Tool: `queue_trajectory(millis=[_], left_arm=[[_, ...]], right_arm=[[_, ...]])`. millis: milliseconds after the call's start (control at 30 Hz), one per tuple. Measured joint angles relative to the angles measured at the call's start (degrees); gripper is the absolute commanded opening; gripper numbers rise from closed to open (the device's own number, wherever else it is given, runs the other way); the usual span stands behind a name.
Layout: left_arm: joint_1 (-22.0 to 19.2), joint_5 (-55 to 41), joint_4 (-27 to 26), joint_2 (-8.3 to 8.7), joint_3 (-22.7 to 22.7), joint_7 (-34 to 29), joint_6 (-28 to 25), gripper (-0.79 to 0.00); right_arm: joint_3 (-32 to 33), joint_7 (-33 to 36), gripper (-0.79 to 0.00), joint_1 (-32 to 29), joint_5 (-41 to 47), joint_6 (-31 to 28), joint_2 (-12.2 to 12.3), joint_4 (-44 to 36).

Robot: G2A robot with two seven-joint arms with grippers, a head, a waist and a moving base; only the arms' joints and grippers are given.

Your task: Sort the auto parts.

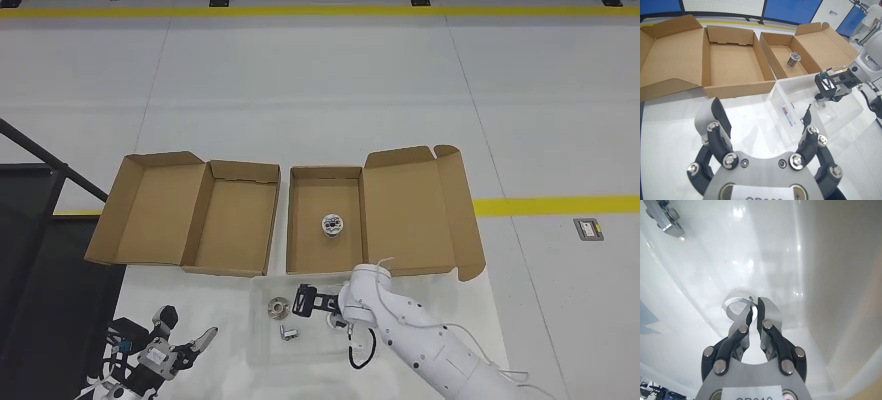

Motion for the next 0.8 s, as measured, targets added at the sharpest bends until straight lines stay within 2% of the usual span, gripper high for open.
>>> queue_trajectory(millis=[267,400,500,800], left_arm=[[0.0,0.0,0.0,0.0,0.0,0.0,0.0,0.0],[0.0,0.0,0.0,0.0,0.0,0.0,0.0,0.0],[0.0,0.0,0.0,0.0,0.0,0.0,0.0,0.0],[0.0,0.0,0.0,0.0,0.0,0.0,0.0,0.0]], right_arm=[[7.17,-3.87,-0.785,-4.44,-3.79,-2.26,3.17,-17.98],[11.37,-6.45,-0.785,-6.41,-5.92,2.62,3.97,-24.76],[12.55,-9.1,-0.785,-6.74,-6.55,6.97,3.85,-25.49],[12.54,-9.14,-0.785,-6.74,-6.54,7.02,3.84,-25.41]])
